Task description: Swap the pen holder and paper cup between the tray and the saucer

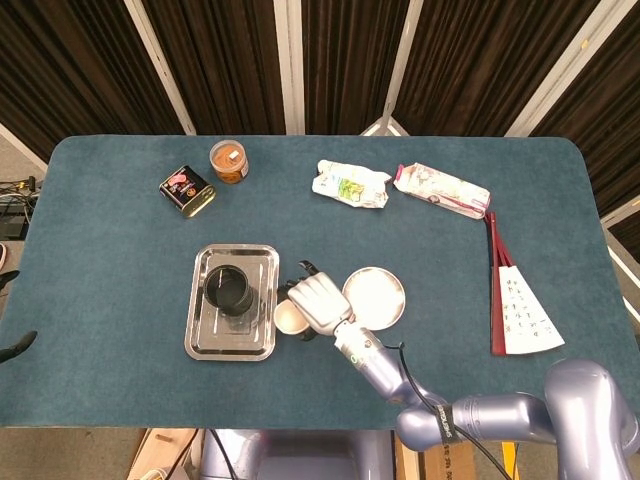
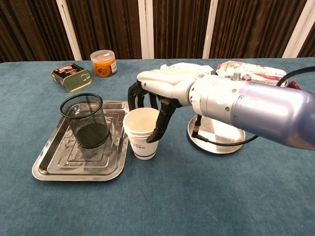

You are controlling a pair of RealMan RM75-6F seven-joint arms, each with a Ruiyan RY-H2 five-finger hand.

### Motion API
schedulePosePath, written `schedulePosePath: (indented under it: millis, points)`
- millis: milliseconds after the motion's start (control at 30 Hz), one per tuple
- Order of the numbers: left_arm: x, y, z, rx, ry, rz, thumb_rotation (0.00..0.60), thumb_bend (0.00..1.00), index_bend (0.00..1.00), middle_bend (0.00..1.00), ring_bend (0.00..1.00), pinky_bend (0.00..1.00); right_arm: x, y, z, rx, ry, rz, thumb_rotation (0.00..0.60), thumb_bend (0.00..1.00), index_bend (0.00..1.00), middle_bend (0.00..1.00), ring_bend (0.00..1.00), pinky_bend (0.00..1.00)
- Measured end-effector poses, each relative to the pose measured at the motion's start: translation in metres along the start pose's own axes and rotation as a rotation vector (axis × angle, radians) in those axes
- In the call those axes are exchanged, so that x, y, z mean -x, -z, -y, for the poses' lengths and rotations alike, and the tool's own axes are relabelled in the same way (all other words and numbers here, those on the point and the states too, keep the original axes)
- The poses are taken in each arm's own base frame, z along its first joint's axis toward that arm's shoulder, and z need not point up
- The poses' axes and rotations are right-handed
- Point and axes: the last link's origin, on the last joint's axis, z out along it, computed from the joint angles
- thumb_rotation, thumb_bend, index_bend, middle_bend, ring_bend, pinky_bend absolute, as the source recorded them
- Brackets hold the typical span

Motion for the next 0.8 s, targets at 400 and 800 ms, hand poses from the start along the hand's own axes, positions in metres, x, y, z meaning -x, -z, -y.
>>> schedulePosePath:
  millis: [400,800]
  points:
    - [0.000,0.000,0.000,-0.007,-0.006,-0.007,0.600,0.06,0.21,0.00,0.00,0.04,-0.035,0.019,-0.026,0.046,-0.010,-0.078,0.600,0.00,0.52,0.44,0.50,0.14]
    - [0.003,0.001,-0.004,-0.004,-0.006,-0.002,0.600,0.06,0.21,0.00,0.00,0.04,-0.060,0.062,-0.087,0.193,-0.024,-0.022,0.600,0.00,0.52,0.44,0.50,0.14]
